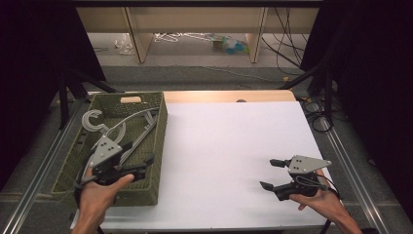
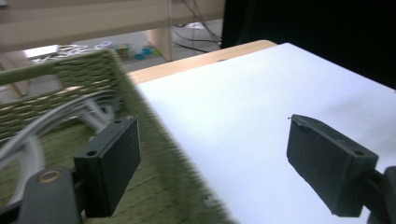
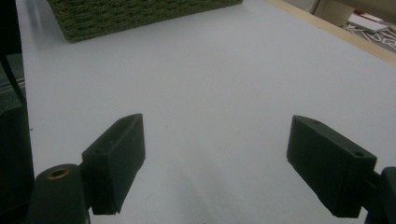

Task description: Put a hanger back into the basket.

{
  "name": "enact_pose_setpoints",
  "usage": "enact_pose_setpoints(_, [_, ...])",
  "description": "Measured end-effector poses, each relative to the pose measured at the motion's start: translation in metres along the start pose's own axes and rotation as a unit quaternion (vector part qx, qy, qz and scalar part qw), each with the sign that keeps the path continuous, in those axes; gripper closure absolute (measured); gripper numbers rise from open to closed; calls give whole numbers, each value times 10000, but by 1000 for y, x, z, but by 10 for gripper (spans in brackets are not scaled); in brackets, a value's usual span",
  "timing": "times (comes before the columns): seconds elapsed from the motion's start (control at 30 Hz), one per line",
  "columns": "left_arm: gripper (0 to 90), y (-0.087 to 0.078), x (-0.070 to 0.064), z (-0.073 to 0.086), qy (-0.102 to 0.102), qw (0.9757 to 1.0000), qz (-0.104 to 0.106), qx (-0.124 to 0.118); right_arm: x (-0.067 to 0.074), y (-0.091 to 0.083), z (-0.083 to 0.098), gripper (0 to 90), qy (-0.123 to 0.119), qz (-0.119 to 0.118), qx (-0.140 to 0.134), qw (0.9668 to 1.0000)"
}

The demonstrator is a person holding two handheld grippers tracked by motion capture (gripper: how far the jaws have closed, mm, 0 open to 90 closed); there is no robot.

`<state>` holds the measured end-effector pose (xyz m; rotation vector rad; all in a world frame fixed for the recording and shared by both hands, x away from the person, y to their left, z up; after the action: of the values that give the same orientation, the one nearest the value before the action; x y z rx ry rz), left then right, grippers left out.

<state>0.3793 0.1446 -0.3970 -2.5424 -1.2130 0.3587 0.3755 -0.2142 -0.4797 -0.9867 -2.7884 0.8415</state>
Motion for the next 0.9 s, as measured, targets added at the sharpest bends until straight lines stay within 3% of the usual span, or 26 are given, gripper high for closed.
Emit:
enact_pose_setpoints(0.3, [175, 23, -52, 12, 131, 9985, 531, -56, 3, -4, 0, 198, 103, 94, -29, 9999])
enact_pose_setpoints(0.37, [175, 25, -62, 15, 200, 9978, 633, -29, 4, -4, -1, 198, 114, 107, -102, 9998])
enact_pose_setpoints(0.4, [175, 25, -66, 15, 353, 9976, 601, -42, 5, -6, 0, 198, 138, 111, -59, 9998])
enact_pose_setpoints(0.6, [170, 26, -93, 26, 299, 9960, 829, -135, 11, -12, 1, 190, 216, 143, -133, 9996])
enact_pose_setpoints(0.67, [170, 27, -99, 34, 392, 9951, 900, -109, 15, -14, 1, 190, 288, 120, -118, 9994])
enact_pose_setpoints(0.73, [170, 28, -101, 42, 319, 9950, 937, -122, 16, -16, 2, 187, 309, 175, -166, 9992])
enact_pose_setpoints(0.83, [170, 32, -100, 53, 278, 9945, 1006, -95, 20, -18, 4, 182, 319, 195, -174, 9991])
enact_pose_setpoints(0.9, [169, 33, -96, 56, 381, 9945, 969, -141, 22, -21, 6, 172, 369, 217, -163, 9989])
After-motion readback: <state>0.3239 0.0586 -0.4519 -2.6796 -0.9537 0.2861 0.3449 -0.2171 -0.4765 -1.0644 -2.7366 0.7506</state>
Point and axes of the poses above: each handheld gripper's, and its own axes: y roughly forward along the jaws, z roughly out of its underside, x roughly to its left, the point moved 10 cm from there along y, roughly forward along the jaws, and after that the axes turned 7 degrees about z, right-handed, at the moved point
